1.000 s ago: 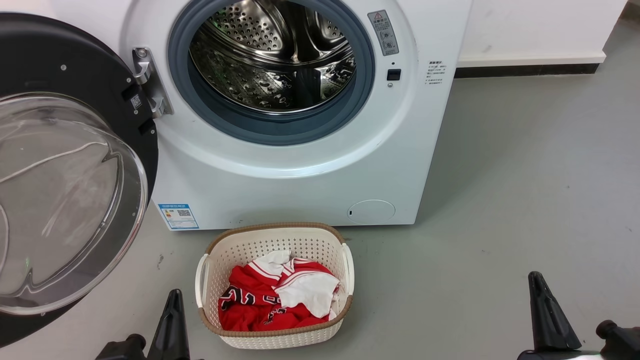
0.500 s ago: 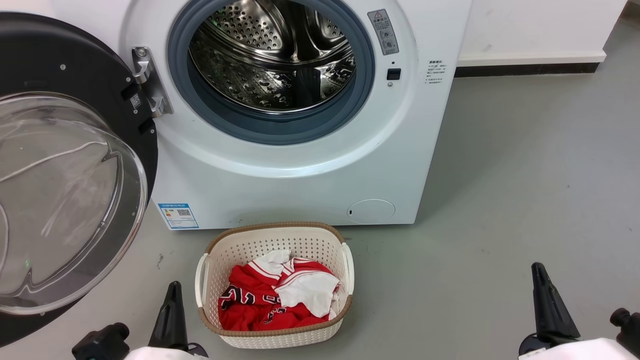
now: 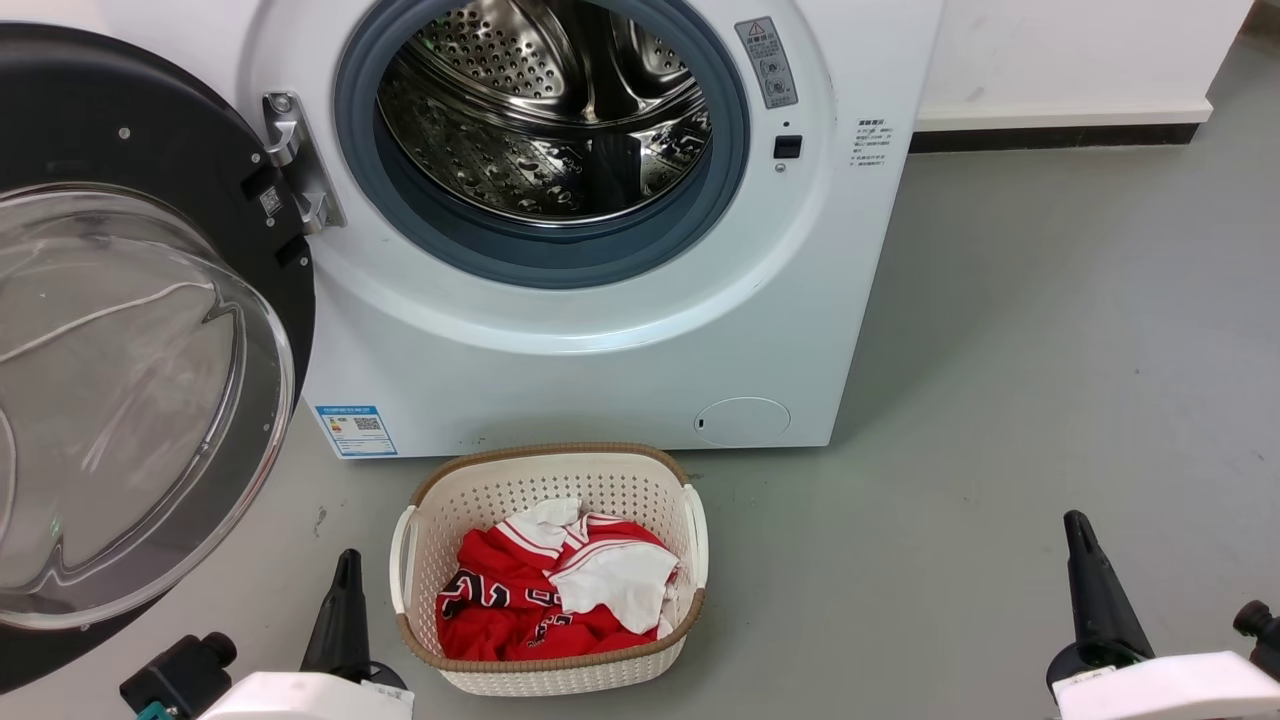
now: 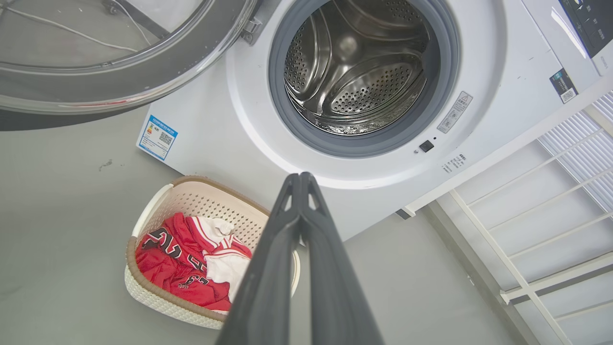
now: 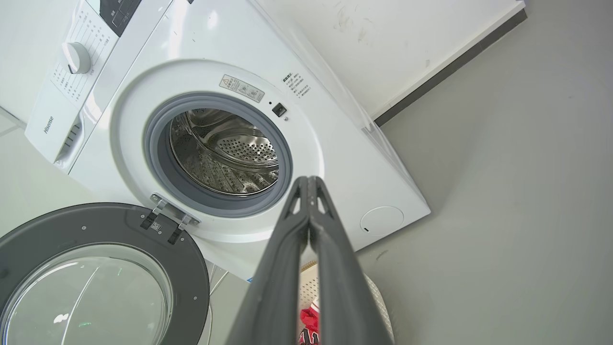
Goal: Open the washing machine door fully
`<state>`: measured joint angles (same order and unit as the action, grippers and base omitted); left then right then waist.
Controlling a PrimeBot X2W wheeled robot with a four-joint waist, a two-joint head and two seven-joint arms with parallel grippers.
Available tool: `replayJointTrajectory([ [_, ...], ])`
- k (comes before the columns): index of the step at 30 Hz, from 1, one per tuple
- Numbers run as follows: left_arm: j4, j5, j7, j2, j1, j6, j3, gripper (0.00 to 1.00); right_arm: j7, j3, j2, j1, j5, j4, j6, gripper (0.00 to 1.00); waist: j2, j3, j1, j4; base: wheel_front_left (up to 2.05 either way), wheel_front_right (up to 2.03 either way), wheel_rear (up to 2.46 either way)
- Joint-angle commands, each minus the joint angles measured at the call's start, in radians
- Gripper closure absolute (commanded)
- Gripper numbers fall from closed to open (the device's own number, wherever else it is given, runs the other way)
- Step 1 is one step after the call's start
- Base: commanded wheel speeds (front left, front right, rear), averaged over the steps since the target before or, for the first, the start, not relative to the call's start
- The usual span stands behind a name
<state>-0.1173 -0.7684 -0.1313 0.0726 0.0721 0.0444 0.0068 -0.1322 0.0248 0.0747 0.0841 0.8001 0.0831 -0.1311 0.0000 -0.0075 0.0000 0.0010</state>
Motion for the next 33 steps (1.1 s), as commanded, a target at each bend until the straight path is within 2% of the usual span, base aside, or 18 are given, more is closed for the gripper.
replayJointTrajectory([
  [1,0.006,-0.033,0.006,0.007,-0.026,0.006,0.004,1.00,0.005,0.002,0.009,-0.027,0.034,-0.004,0.000,1.00,0.0000,0.000,0.0000,0.000,0.00,0.00,0.00],
  [33,-0.054,-0.428,0.100,0.010,-0.099,0.046,0.029,1.00,0.098,0.018,0.013,-0.106,0.415,0.071,0.000,1.00,0.0000,0.004,0.0000,0.000,0.00,0.00,0.00],
])
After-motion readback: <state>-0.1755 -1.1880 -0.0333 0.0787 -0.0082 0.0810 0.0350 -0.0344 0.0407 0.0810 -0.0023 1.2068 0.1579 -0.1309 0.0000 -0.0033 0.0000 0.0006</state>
